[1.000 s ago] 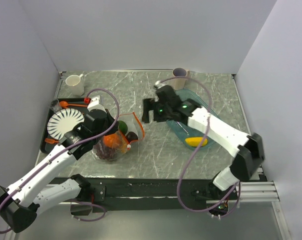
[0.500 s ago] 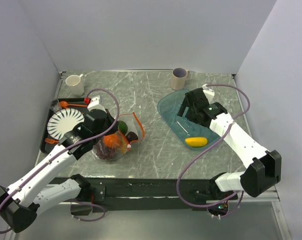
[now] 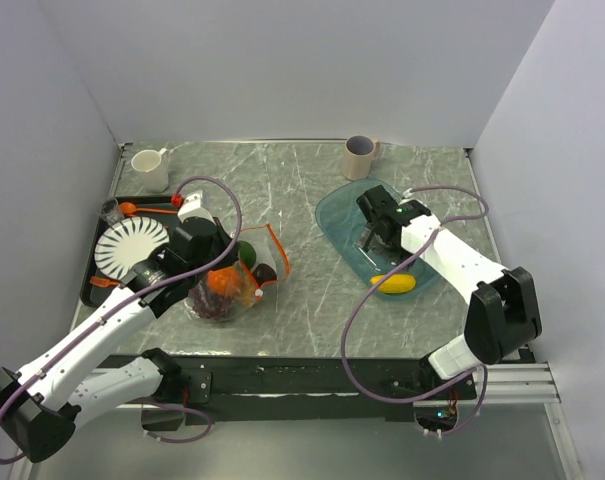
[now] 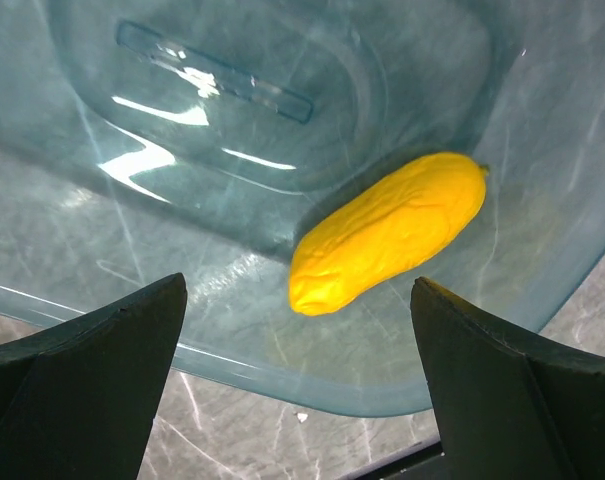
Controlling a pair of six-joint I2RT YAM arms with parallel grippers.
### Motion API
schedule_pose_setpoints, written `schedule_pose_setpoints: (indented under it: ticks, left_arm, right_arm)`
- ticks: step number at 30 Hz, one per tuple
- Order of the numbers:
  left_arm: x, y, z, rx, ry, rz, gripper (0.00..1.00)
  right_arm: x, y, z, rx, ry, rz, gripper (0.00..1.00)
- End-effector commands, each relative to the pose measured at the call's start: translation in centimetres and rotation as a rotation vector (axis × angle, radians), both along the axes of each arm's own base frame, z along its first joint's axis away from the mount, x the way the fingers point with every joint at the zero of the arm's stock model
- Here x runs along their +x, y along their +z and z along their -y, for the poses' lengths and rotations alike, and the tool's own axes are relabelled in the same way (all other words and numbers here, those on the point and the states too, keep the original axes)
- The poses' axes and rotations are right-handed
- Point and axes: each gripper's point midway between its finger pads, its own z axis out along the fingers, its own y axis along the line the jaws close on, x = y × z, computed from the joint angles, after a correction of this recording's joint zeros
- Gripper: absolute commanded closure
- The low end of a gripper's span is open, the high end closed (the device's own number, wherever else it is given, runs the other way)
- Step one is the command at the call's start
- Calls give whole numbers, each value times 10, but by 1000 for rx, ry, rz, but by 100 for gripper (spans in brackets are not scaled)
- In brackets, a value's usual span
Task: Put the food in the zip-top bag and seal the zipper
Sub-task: Pick up the fake fruit from the bin.
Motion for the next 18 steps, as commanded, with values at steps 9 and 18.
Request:
schedule_pose_setpoints:
  ticks: [9,18]
  left_arm:
    - [8,25,5,-40,-2,52,99]
    - [7,24,2,-26,4,52,99]
  right_arm:
    - [-12,-27,0,7,-46,-87,0]
    - [-24,-45,5,5,-81,-116,0]
